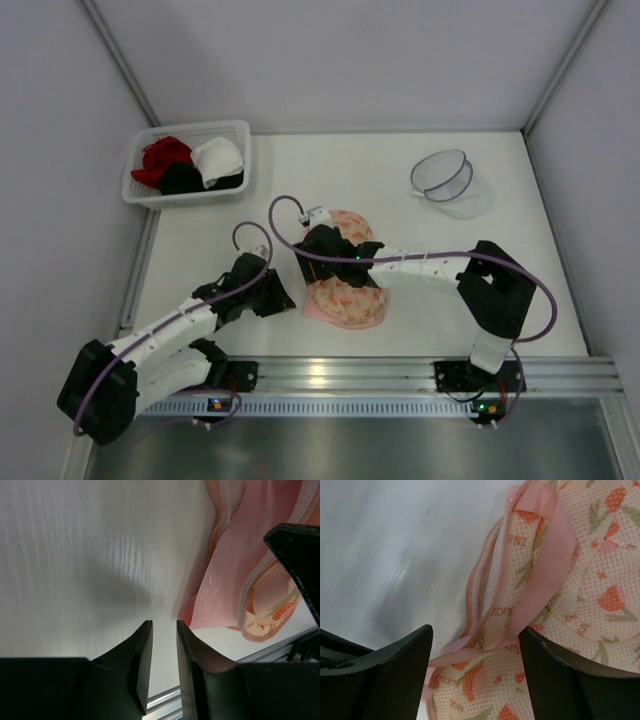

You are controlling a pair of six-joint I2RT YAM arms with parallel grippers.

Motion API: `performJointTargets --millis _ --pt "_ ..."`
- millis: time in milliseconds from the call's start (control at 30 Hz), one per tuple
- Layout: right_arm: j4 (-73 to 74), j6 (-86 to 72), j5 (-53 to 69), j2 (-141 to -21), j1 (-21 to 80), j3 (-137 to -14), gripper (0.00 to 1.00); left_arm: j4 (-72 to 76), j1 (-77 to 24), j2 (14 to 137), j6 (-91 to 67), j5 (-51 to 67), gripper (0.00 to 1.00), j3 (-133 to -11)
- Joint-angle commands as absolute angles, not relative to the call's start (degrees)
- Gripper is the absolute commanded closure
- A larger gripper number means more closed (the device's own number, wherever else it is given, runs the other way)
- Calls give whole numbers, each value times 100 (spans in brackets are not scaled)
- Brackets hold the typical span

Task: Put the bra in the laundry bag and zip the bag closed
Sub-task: Adjust the bra in the laundry bag.

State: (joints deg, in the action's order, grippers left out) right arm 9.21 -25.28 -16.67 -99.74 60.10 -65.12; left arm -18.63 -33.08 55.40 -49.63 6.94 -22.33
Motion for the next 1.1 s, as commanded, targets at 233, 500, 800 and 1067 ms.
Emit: performJointTargets --millis 233,500,800,1067 --pt "1389 -2487 -2188 -10196 6161 -6979 87 -819 -3296 5686 -5001 1335 69 -2022" --pt "616 -2961 -2022 -9475 6135 -6267 100 -510 -3567 6214 -5168 1266 73 -1986" --pt "53 -3295 -2127 -8693 6091 -5416 100 552 -3955 6565 -5546 1318 76 -2004" --pt "-369 -3691 -2197 -8192 6038 -4852 100 1247 -4131 7180 -5625 1204 77 -2215"
